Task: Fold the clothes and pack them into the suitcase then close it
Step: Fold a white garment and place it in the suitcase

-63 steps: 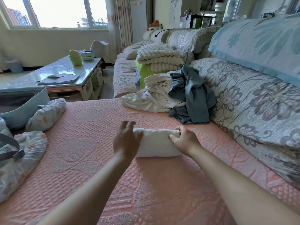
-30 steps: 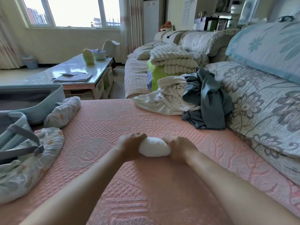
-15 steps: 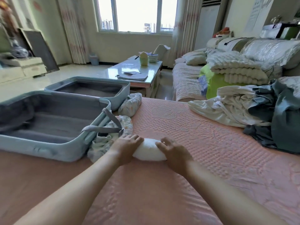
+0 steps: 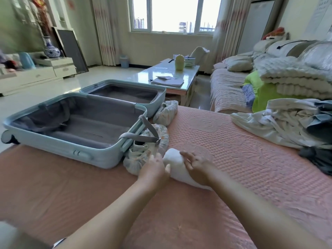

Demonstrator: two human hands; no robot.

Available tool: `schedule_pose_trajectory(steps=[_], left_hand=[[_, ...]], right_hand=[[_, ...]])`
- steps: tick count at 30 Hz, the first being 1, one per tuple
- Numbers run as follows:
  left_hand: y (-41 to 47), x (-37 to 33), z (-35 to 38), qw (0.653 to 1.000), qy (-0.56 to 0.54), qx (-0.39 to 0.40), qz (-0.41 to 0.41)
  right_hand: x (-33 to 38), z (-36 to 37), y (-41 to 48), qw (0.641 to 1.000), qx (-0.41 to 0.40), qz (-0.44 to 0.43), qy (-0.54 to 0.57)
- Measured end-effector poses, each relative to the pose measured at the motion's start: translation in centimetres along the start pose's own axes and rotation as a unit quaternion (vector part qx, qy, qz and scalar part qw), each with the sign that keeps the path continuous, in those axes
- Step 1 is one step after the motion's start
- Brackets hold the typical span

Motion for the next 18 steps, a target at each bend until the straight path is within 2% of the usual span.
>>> schedule_pose_trajectory(steps=[4, 7, 10, 13, 15, 18], left_hand=[[0.5, 0.9, 1.5, 0.997, -0.060, 0.023, -0.046], [1.6, -0.2, 2.1, 0.989, -0.126, 0.023, -0.079], [2.7, -0.9, 2.5, 0.973, -0.177, 0.051, -0.138], [3.8, -0.7, 2.2, 0.950, -0.249, 0.081, -0.169], [3.9, -1.3, 1.6, 0.945, -0.276, 0.109, -0.139], [3.1, -3.3, 0.1, 0.942, -0.295, 0.155, -0.033]], right_hand=[[-1.1, 1.3, -1.2, 0.999, -0.041, 0.003, 0.023], [-0.9, 1.0, -2.4, 0.996, -0.083, -0.020, -0.013], [-0.2, 0.5, -3.4, 0.990, -0.121, -0.048, -0.043], [-0.3, -0.3, -4.2, 0.985, -0.157, -0.065, -0.008], [-0.9, -0.9, -4.5, 0.984, -0.154, -0.062, 0.056], [-1.6, -3.0, -4.4, 0.977, -0.159, -0.062, 0.126]])
Point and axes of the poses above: each hand's wrist, its own y-axis towards the middle knuckle, its own z-axis out of the palm, x = y × z, the point moved 9 cm from there along y, towards the middle knuckle, and after that the axes turned 15 degrees about -y, right-handed, at the moved point
